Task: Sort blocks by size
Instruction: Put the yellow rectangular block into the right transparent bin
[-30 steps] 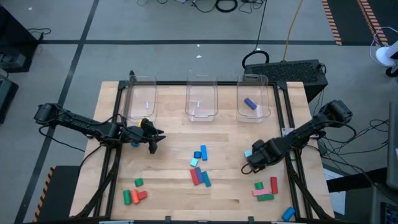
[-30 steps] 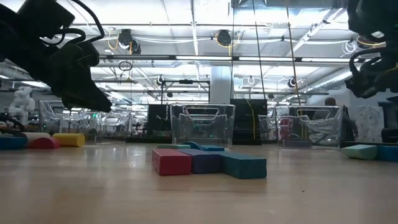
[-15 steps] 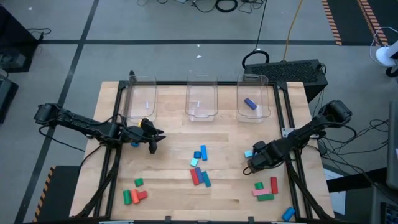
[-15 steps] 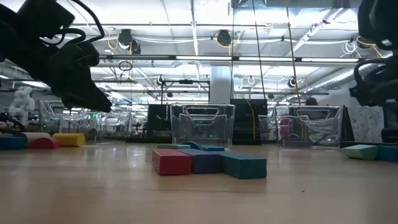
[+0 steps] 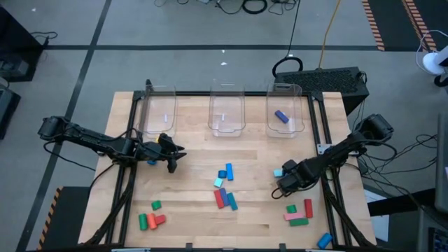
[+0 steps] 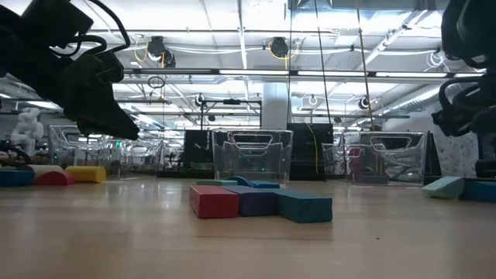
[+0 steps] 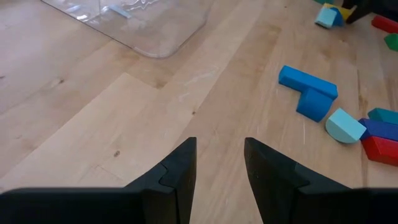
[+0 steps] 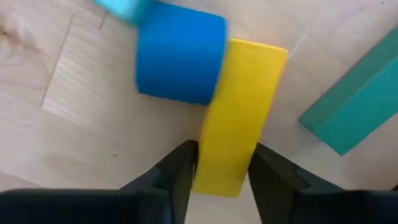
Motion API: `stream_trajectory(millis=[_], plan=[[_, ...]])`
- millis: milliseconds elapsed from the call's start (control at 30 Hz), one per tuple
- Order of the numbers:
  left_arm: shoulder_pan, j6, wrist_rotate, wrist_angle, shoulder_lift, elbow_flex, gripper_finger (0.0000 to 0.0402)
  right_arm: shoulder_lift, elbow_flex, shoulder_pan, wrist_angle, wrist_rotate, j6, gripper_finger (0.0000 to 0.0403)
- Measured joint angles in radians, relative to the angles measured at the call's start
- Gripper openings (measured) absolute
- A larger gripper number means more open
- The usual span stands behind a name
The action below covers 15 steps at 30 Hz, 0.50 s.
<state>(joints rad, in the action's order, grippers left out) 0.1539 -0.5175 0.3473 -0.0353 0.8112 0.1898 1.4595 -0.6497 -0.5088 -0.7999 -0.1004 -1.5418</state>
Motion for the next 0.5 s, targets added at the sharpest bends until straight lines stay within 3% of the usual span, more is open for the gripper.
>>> stream_trajectory(millis=[167,500], plan=[[0.0,0.0,0.006,0.0,0.0,0.0,0.0136,-0.032,0.004,0.012,0.001,0.001,0.015,0.0089],[0.0,0.001,0.012,0.0,0.0,0.0,0.0136,-0.046,-0.022,0.046,0.038,0.037,0.087,0.0094]])
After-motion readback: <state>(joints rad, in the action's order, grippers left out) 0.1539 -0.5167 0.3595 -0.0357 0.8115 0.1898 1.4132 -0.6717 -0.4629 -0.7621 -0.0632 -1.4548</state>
